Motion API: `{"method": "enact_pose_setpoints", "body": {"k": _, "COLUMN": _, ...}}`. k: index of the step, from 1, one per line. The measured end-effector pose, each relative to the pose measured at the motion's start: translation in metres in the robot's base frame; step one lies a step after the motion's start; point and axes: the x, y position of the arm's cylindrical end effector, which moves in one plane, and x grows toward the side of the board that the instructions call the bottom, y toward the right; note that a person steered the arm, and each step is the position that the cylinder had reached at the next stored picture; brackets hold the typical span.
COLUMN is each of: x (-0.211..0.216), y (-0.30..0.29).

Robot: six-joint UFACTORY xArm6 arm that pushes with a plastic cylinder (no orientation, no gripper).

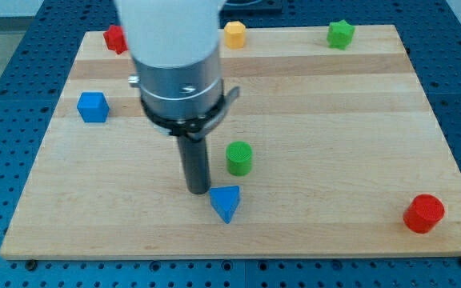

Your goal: Slightly move the triangle to right

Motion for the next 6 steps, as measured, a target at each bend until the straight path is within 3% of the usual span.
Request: {"method": "enact_pose_setpoints", "body": {"k": 6, "x": 0.017, "y": 0.052}}
